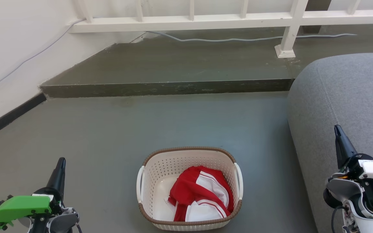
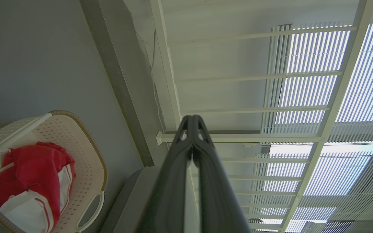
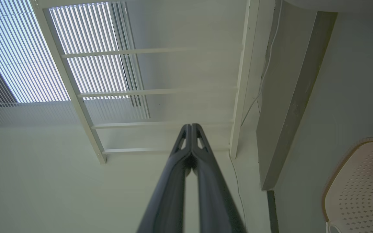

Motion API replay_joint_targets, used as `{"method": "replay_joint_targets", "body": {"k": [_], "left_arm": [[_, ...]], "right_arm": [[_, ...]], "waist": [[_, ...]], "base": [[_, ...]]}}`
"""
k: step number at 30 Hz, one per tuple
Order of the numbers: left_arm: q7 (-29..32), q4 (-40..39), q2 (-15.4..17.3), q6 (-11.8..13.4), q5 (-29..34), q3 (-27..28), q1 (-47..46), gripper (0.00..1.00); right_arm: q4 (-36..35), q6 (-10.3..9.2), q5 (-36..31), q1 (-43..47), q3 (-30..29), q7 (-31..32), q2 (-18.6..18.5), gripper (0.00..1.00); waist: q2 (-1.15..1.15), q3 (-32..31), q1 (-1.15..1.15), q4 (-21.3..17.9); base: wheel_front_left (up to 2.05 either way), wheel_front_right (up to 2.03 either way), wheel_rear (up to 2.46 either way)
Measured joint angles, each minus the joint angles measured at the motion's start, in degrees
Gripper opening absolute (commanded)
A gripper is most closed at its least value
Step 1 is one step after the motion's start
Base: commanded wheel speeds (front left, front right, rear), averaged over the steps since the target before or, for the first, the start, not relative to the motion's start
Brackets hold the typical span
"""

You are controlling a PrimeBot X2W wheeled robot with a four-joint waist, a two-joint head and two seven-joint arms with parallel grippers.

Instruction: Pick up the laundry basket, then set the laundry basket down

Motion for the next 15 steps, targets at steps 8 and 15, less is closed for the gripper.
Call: {"method": "replay_joint_targets", "body": {"k": [8, 15], "left_arm": [[0.0, -0.02, -0.01, -0.01, 0.0, 0.0, 0.0, 0.0], [0.0, -0.05, -0.01, -0.01, 0.0, 0.0, 0.0, 0.0]], "right_arm": [[-0.1, 0.0, 0.01, 0.0, 0.01, 0.0, 0.0, 0.0], [-0.12, 0.0, 0.01, 0.0, 0.01, 0.0, 0.0, 0.0]], "waist": [[0.0, 0.0, 0.0, 0.0], [0.0, 0.01, 0.0, 0.0]], "base": [[0.0, 0.0, 0.0], [0.0, 0.0, 0.0]]}}
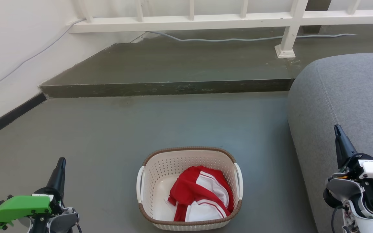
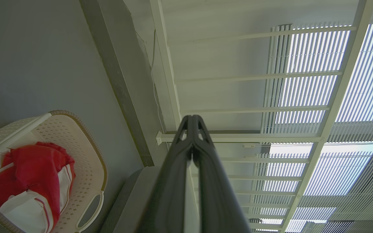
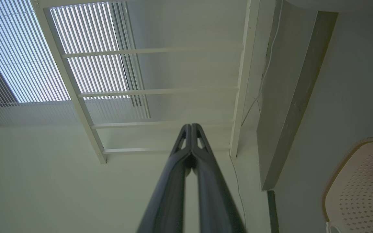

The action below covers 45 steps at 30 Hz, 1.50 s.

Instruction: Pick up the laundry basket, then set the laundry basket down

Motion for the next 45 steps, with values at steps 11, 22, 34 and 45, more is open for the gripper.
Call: {"method": "replay_joint_targets", "body": {"k": [11, 22, 34, 45], "left_arm": [[0.0, -0.02, 0.0, -0.01, -0.02, -0.01, 0.0, 0.0], [0.0, -0.05, 0.0, -0.01, -0.02, -0.02, 0.0, 0.0], [-0.01, -0.08, -0.01, -0.01, -0.08, -0.03, 0.0, 0.0], [-0.01, -0.1, -0.01, -0.01, -0.08, -0.04, 0.0, 0.0]], "right_arm": [[-0.03, 0.0, 0.07, 0.01, 0.01, 0.0, 0.01, 0.0], [-0.04, 0.01, 0.08, 0.01, 0.02, 0.0, 0.01, 0.0], [-0.05, 0.01, 0.24, 0.01, 0.05, 0.0, 0.01, 0.0], [-0.08, 0.01, 0.24, 0.01, 0.08, 0.0, 0.01, 0.0]], "waist": [[0.0, 0.0, 0.0, 0.0], [0.0, 0.01, 0.0, 0.0], [0.0, 0.01, 0.0, 0.0], [0.0, 0.01, 0.0, 0.0]], "base": [[0.0, 0.0, 0.0], [0.0, 0.0, 0.0], [0.0, 0.0, 0.0], [0.0, 0.0, 0.0]]}}
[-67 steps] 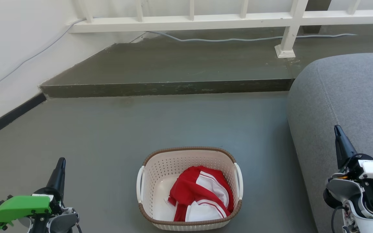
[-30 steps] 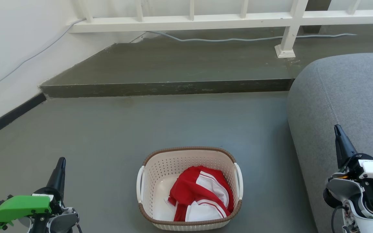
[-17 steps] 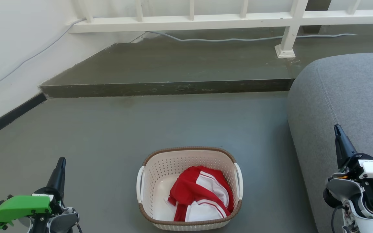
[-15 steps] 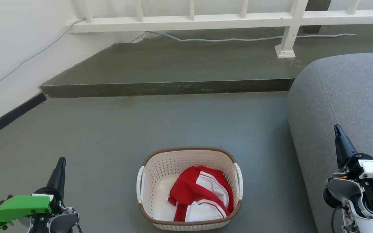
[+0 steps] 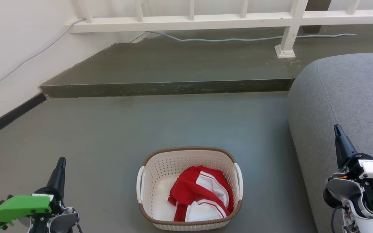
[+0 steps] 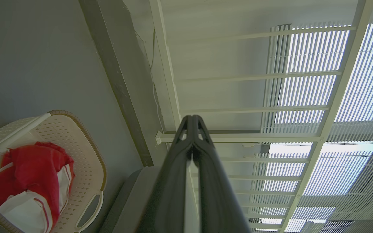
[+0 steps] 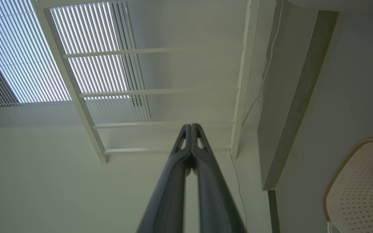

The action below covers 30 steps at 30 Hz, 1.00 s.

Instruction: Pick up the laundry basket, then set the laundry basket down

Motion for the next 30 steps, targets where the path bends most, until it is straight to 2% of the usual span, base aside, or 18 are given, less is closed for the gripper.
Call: {"method": "replay_joint_targets", "body": {"k": [30], "left_arm": [[0.0, -0.07, 0.0, 0.0, 0.0, -0.02, 0.0, 0.0]], "right_arm": [[-0.03, 0.23, 0.01, 0.01, 0.04, 0.0, 0.01, 0.0]], "waist": [[0.0, 0.0, 0.0, 0.0]], "base": [[0.0, 0.0, 0.0]]}}
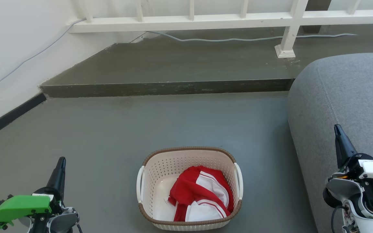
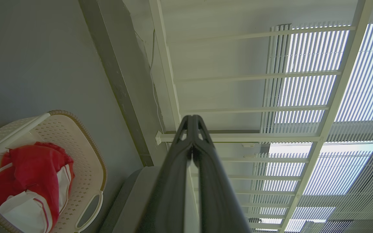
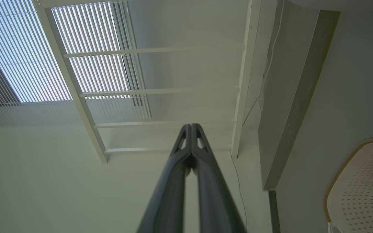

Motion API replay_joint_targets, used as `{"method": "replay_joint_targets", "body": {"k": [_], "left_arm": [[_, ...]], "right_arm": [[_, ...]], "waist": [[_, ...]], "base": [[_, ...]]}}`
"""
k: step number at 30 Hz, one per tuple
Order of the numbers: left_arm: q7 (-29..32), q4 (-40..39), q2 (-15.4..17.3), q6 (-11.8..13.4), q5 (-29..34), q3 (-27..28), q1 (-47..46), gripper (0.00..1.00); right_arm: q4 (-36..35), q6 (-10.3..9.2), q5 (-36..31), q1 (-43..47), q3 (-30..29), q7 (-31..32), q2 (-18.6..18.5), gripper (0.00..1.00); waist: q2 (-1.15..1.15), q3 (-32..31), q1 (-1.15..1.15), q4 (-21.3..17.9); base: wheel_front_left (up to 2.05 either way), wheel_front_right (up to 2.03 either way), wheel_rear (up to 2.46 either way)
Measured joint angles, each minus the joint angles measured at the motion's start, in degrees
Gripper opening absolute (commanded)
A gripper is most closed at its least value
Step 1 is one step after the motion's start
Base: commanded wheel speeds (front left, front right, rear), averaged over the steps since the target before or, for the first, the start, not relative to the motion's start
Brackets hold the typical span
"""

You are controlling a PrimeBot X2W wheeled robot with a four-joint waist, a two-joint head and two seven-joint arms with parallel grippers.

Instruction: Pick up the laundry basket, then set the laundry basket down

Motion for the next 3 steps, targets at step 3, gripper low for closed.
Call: {"method": "replay_joint_targets", "body": {"k": [3], "left_arm": [[0.0, 0.0, 0.0, 0.0, 0.0, -0.01, 0.0, 0.0]], "right_arm": [[-0.01, 0.0, 0.0, 0.01, 0.01, -0.01, 0.0, 0.0]], "waist": [[0.0, 0.0, 0.0, 0.0]], "base": [[0.0, 0.0, 0.0]]}}
